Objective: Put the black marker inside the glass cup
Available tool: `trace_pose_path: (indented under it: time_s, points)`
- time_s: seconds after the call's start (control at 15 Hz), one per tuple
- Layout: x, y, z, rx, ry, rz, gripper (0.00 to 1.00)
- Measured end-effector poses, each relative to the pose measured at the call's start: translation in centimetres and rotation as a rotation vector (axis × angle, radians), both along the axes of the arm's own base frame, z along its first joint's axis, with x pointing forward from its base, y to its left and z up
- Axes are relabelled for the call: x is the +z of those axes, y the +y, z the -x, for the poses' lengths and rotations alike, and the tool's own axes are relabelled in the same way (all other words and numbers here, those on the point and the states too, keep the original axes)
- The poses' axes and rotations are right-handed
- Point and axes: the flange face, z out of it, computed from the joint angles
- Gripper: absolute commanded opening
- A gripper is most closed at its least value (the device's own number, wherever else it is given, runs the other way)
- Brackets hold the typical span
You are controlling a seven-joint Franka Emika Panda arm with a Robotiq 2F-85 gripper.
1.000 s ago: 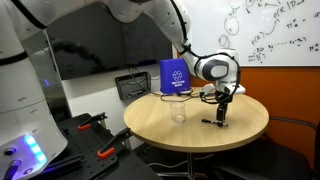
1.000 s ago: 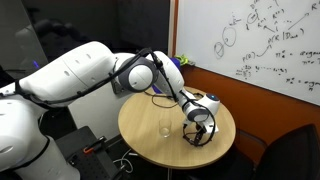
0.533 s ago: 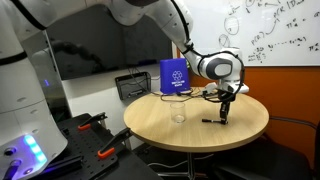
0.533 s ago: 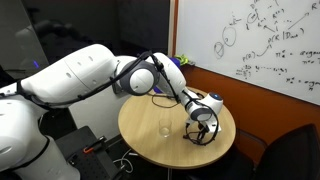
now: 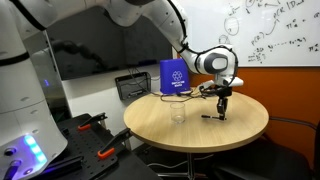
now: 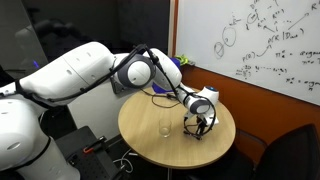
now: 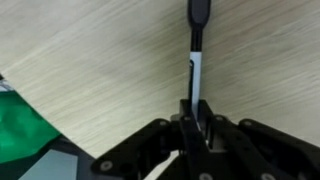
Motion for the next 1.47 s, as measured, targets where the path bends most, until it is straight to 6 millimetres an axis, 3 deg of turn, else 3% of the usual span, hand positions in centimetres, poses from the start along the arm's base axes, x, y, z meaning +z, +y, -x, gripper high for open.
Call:
trace_pose_path:
  time_s: [0.2, 0.4, 0.6, 1.13, 1.47]
  points:
    - [3.4, 2.9, -1.7, -0.037, 0.014, 0.150, 0.03]
    - [6.8, 7.2, -2.9, -0.070, 0.033, 0.311, 0.03]
    - [8.8, 11.6, -3.1, -0.114, 0.062, 0.472, 0.03]
    - [9.6, 19.8, -1.0, -0.203, 0.128, 0.920, 0.03]
    - [7.8, 25.2, 0.4, -0.081, 0.172, 1.017, 0.03]
